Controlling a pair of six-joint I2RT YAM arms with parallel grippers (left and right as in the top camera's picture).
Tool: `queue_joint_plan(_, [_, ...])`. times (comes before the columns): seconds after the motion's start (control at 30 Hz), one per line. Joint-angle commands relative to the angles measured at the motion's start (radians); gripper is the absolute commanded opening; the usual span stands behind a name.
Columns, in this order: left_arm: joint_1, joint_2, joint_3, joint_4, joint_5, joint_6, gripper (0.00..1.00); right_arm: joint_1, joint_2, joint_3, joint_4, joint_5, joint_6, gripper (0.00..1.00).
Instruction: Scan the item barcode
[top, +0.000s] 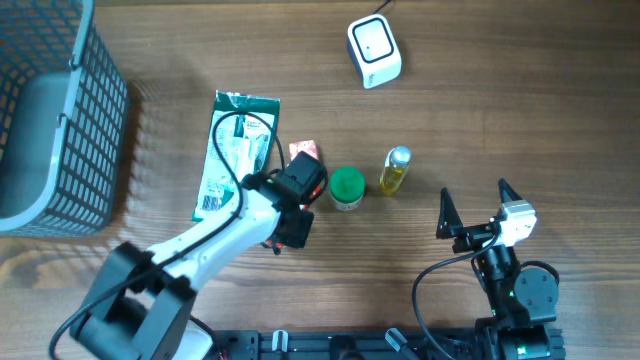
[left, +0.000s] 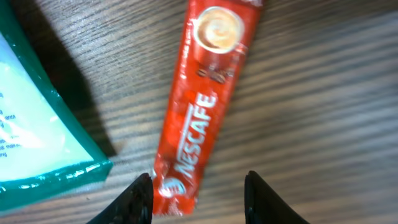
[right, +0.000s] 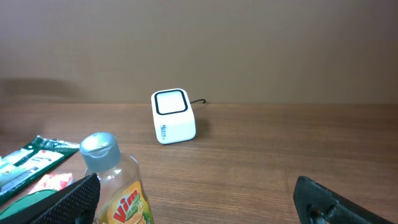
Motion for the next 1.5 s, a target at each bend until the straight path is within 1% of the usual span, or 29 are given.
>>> queue_joint_plan(0.0, [-0.003,0.084,0.001,0.038,-0.078,-0.014,0.44,-0.005,-0.004,-0.001,0.002,0.009,0.011,1.00])
queue_joint_plan(0.03, [-0.004,0.103,0.001,0.053,-0.076,-0.019,0.42,-0.005,-0.004,-0.001,0.002,0.009,0.011,1.00])
queue_joint_plan(0.07, [-0.004,0.119,0.001,0.063,-0.076,-0.038,0.32,-0.005,-0.004,-0.001,0.002,0.009,0.011,1.00])
queue_joint_plan(0.1, [-0.004,0.130,0.001,0.070,-0.064,-0.048,0.16,-0.005,-0.004,-0.001,0.002,0.009,0.011,1.00])
queue_joint_plan(0.13, [-0.004,0.143,0.001,0.073,-0.021,-0.047,0.05,-0.005,-0.004,-0.001,0.002,0.009,0.011,0.99])
queue_joint_plan(0.2, [-0.004,0.145,0.001,0.073,0.036,-0.047,0.04,-0.005,-0.004,-0.001,0.002,0.009,0.011,1.00])
queue_joint_plan(0.23, [-0.003,0.138,0.002,0.061,0.092,-0.030,0.04,-0.005,-0.004,-0.001,0.002,0.009,0.011,1.00])
queue_joint_plan(0.37, [0.026,0.081,0.023,-0.032,0.099,-0.029,0.04,-0.005,-0.004,-0.001,0.002,0.009,0.011,1.00])
queue_joint_plan(0.43, [0.072,-0.002,0.055,-0.109,0.146,-0.028,0.04,-0.005,-0.004,-0.001,0.002,0.009,0.011,1.00])
queue_joint_plan(0.5, [0.121,-0.087,0.074,-0.128,0.246,-0.006,0.04,-0.005,-0.004,-0.001,0.002,0.009,0.011,1.00])
queue_joint_plan(0.57, [0.184,-0.179,0.074,-0.107,0.354,0.002,0.04,-0.005,-0.004,-0.001,0.002,0.009,0.011,1.00])
queue_joint_plan(0.63, [0.247,-0.240,0.074,-0.070,0.421,0.002,0.04,-0.005,-0.004,-0.001,0.002,0.009,0.011,0.99])
queue_joint_plan(0.77, [0.325,-0.238,0.068,0.067,0.555,-0.014,0.04,-0.005,-0.004,-0.001,0.002,0.009,0.011,1.00])
queue_joint_plan(0.83, [0.328,-0.198,0.058,0.145,0.546,-0.069,0.04,-0.005,-0.004,-0.001,0.002,0.009,0.011,1.00])
queue_joint_plan(0.93, [0.323,-0.116,0.039,0.256,0.531,-0.117,0.04,-0.005,-0.004,-0.001,0.002,0.009,0.011,1.00])
queue_joint_plan(1.07, [0.324,-0.021,0.039,0.298,0.424,-0.139,0.04,-0.005,-0.004,-0.001,0.002,0.009,0.011,1.00])
queue_joint_plan(1.1, [0.323,-0.002,0.039,0.313,0.422,-0.138,0.08,-0.005,-0.004,-0.001,0.002,0.009,0.011,1.00])
queue_joint_plan(1.13, [0.323,0.012,0.038,0.325,0.422,-0.138,0.17,-0.005,-0.004,-0.001,0.002,0.009,0.011,1.00])
queue_joint_plan(1.17, [0.323,0.017,0.039,0.333,0.422,-0.138,0.24,-0.005,-0.004,-0.001,0.002,0.009,0.011,0.99])
queue_joint_plan(1.2, [0.324,0.018,0.039,0.339,0.422,-0.138,0.42,-0.005,-0.004,-0.001,0.002,0.009,0.011,1.00])
queue_joint_plan(1.23, [0.324,0.016,0.039,0.348,0.423,-0.138,0.51,-0.005,-0.004,-0.001,0.002,0.009,0.011,1.00])
queue_joint_plan(1.27, [0.324,0.011,0.043,0.353,0.423,-0.138,0.57,-0.005,-0.004,-0.001,0.002,0.009,0.011,1.00])
queue_joint_plan(1.3, [0.324,0.003,0.050,0.354,0.422,-0.138,0.61,-0.005,-0.004,-0.001,0.002,0.009,0.011,1.00])
queue_joint_plan(1.37, [0.327,-0.020,0.073,0.346,0.422,-0.138,0.61,-0.005,-0.004,-0.001,0.002,0.009,0.011,1.00])
queue_joint_plan(1.43, [0.346,-0.055,0.103,0.322,0.406,-0.138,0.57,-0.005,-0.004,-0.001,0.002,0.009,0.011,1.00])
queue_joint_plan(1.47, [0.375,-0.087,0.136,0.281,0.372,-0.138,0.54,-0.005,-0.004,-0.001,0.002,0.009,0.011,1.00])
